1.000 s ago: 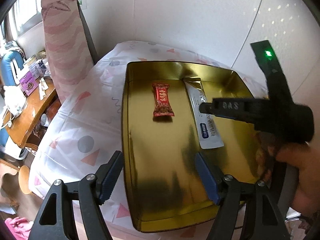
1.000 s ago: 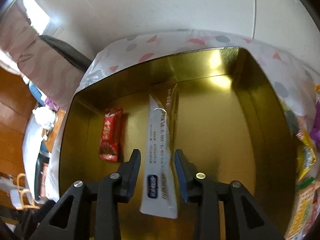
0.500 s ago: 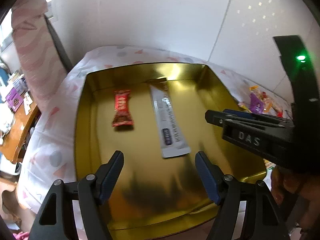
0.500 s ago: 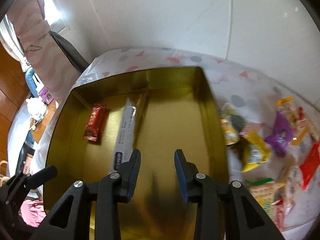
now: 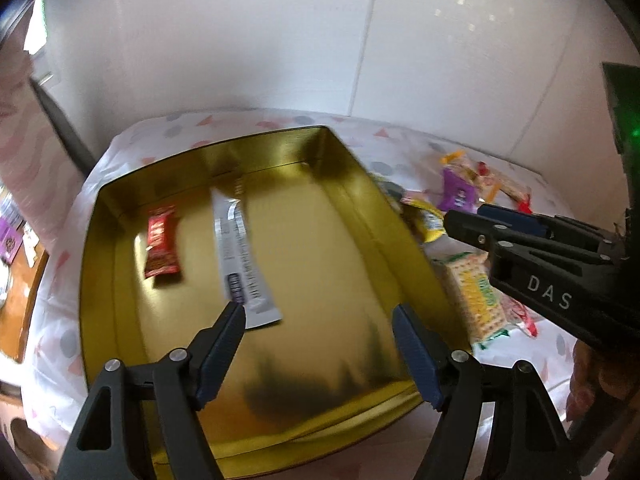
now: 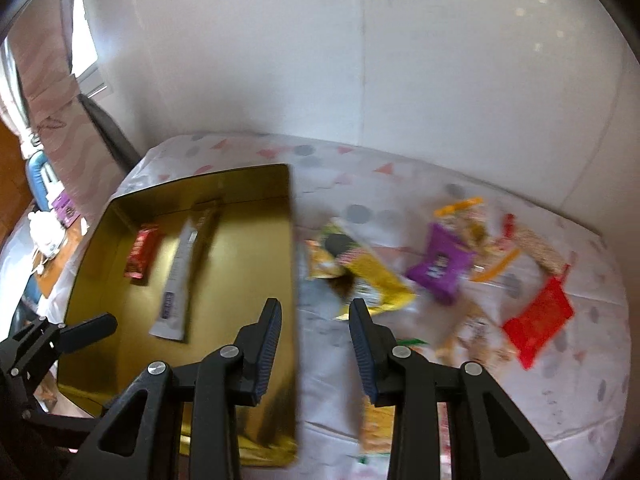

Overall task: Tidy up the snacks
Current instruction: 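Grasp the red-and-white wafer packet with the right tool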

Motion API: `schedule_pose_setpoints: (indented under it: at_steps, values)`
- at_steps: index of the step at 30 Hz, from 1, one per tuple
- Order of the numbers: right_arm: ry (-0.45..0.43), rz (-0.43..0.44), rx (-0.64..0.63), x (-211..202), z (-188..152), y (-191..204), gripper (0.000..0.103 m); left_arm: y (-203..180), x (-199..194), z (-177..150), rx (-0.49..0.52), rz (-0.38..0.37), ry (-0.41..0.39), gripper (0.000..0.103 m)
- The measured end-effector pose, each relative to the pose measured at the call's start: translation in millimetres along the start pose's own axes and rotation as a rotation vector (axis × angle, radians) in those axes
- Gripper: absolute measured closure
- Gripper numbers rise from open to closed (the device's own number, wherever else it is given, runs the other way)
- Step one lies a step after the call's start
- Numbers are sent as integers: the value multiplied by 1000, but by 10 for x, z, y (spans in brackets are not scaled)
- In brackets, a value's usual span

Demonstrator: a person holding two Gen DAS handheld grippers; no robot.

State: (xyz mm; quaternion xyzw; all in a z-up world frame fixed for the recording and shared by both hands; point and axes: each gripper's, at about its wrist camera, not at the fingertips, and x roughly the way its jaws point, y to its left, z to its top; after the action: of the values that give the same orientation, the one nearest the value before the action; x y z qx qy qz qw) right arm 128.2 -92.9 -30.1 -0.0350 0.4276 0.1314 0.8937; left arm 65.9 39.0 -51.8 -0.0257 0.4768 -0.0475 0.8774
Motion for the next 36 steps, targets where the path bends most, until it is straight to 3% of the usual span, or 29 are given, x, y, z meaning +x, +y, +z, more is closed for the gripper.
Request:
schedule_pose_setpoints:
  at_steps: [14,19,23,25,27,34,36]
  values:
    - [27,-100,219,-192,-482,-1144,66,-704,75,99,149,-58,11,22]
    - [56,-79,325,-156,-720,-1516,63,-854,131,91,173,-69,29,21]
    - [83,-50,327,-113,-799,-1553,61,-984,175,99,194,-71,44,21]
    - [98,-22,308,-85,-797,-1508,44,-1034,192,106,201,-69,47,21]
    - [114,10,273,-57,-803,-1435,38,-1076,206,112,202,-64,49,20]
    - [182,-5,176,156,-892,-1283,38,-1108,241,122,171,-55,60,18]
    - [185,23,180,206,-931,-1290,46,-1121,244,116,168,-60,64,18]
